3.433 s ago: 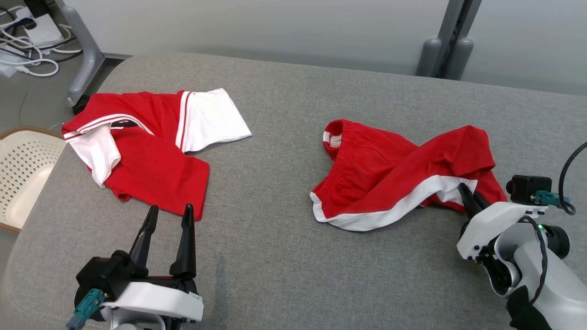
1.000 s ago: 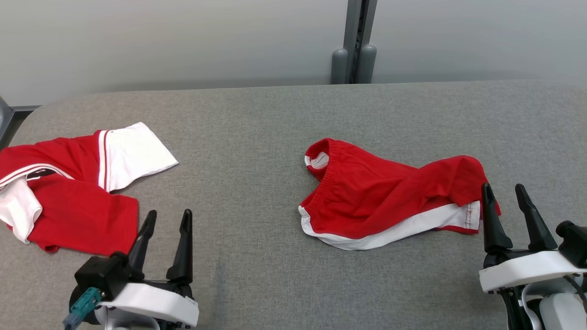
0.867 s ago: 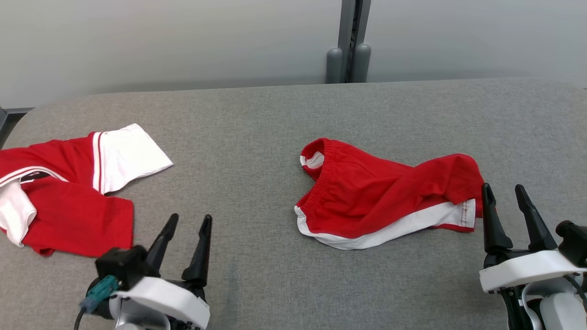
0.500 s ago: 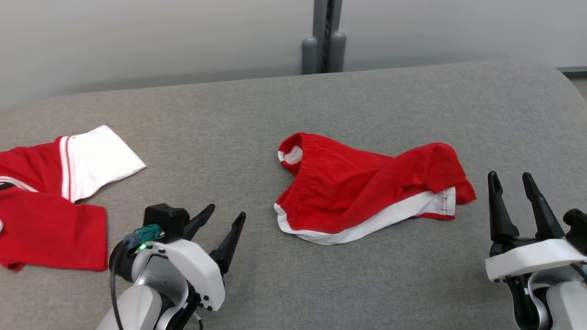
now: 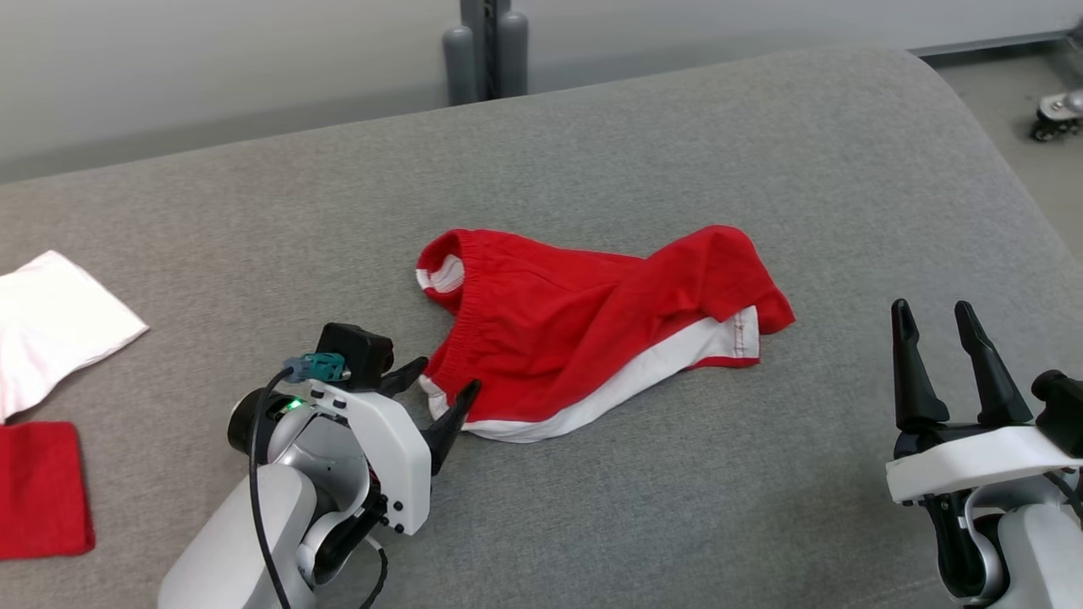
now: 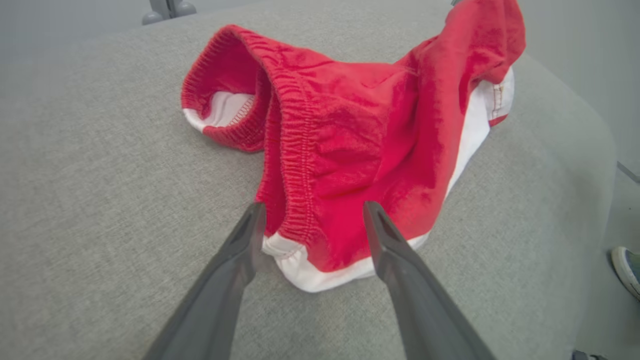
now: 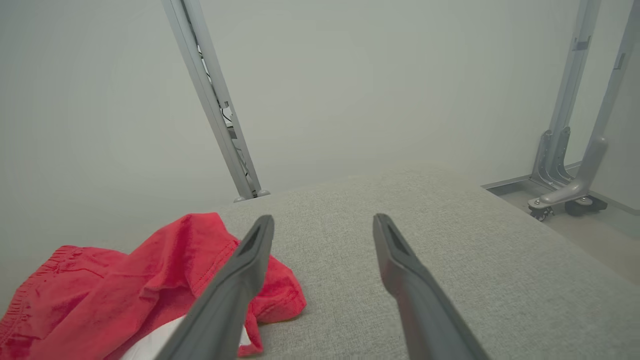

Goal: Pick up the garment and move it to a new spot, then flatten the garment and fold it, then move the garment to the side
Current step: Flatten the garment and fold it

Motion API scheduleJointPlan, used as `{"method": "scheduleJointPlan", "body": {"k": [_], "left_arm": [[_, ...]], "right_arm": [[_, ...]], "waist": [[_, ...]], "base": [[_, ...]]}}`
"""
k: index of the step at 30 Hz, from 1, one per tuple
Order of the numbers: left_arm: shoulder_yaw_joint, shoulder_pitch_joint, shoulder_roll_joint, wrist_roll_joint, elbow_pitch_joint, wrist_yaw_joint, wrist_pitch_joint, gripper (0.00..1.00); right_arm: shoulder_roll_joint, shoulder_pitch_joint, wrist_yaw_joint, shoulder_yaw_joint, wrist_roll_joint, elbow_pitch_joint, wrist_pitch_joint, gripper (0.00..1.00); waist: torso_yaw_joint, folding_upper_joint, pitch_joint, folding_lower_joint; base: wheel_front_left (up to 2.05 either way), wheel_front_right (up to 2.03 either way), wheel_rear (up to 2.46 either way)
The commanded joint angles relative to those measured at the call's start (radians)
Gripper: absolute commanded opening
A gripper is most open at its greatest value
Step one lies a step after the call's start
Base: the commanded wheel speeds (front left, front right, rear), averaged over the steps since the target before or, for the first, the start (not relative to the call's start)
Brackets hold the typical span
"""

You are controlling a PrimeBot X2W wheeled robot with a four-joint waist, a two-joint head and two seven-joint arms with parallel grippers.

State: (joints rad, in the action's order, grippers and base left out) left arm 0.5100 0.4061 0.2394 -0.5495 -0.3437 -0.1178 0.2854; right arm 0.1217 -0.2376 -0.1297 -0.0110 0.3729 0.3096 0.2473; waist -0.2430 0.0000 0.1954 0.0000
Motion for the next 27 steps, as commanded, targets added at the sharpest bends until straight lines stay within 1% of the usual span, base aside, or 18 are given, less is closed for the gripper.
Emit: {"method": "scheduleJointPlan", "body": {"k": [1,5,8,9,11,12,13,14,15,20,27], "left_arm": [[0.003,0.017,0.006,-0.012,-0.012,-0.003,0.003,1.00],[0.006,0.039,0.014,-0.027,-0.052,-0.006,0.010,1.00],[0.007,0.046,0.017,-0.032,-0.073,-0.007,0.006,0.82],[0.007,0.046,0.017,-0.032,-0.073,-0.007,0.006,0.82],[0.010,0.050,0.022,-0.035,-0.082,-0.008,0.003,0.63],[0.010,0.056,0.023,-0.036,-0.086,-0.008,0.003,0.44],[0.010,0.060,0.024,-0.036,-0.091,-0.008,0.002,0.27],[0.011,0.063,0.023,-0.035,-0.095,-0.009,0.001,0.07],[0.012,0.063,0.022,-0.037,-0.099,-0.009,-0.001,0.00],[0.003,0.062,0.017,-0.049,-0.104,-0.008,-0.033,0.00],[-0.026,0.018,0.018,-0.082,-0.099,0.016,-0.057,0.00]], "right_arm": [[-0.001,-0.012,-0.002,-0.003,0.006,0.005,0.009,1.00],[-0.003,-0.013,-0.002,-0.011,0.009,0.012,0.012,1.00],[-0.002,-0.011,-0.002,-0.010,0.011,0.015,0.013,1.00],[-0.002,-0.011,-0.002,-0.010,0.011,0.015,0.013,1.00],[-0.001,-0.012,-0.002,-0.008,0.011,0.016,0.014,1.00],[0.000,-0.014,-0.002,-0.008,0.010,0.018,0.015,1.00],[0.000,-0.016,-0.002,-0.009,0.009,0.019,0.015,1.00],[0.000,-0.017,-0.002,-0.010,0.008,0.020,0.016,1.00],[0.000,-0.018,-0.002,-0.011,0.007,0.021,0.016,1.00],[0.002,-0.011,-0.002,-0.009,0.001,0.025,0.017,1.00],[0.007,0.004,-0.002,-0.015,0.001,0.036,0.018,1.00]], "waist": [[-0.019,0.0000,0.011,0.0000],[-0.036,0.0000,0.016,0.0000],[-0.042,0.0000,0.021,0.0000],[-0.042,0.0000,0.021,0.0000],[-0.042,0.0000,0.025,0.0000],[-0.041,0.0000,0.027,0.0000],[-0.040,0.0000,0.028,0.0000],[-0.039,0.0000,0.029,0.0000],[-0.037,0.0000,0.029,0.0000],[-0.017,0.0000,0.020,0.0000],[0.043,0.0000,-0.012,0.0000]], "base": [[0.00,0.00,0.00],[0.00,0.00,0.00],[0.00,0.00,0.00],[0.00,0.00,0.00],[0.00,0.00,0.00],[0.00,0.00,0.00],[0.00,0.00,0.00],[0.00,0.00,0.00],[0.00,0.00,0.00],[0.00,0.00,0.00],[0.00,0.00,0.00]]}}
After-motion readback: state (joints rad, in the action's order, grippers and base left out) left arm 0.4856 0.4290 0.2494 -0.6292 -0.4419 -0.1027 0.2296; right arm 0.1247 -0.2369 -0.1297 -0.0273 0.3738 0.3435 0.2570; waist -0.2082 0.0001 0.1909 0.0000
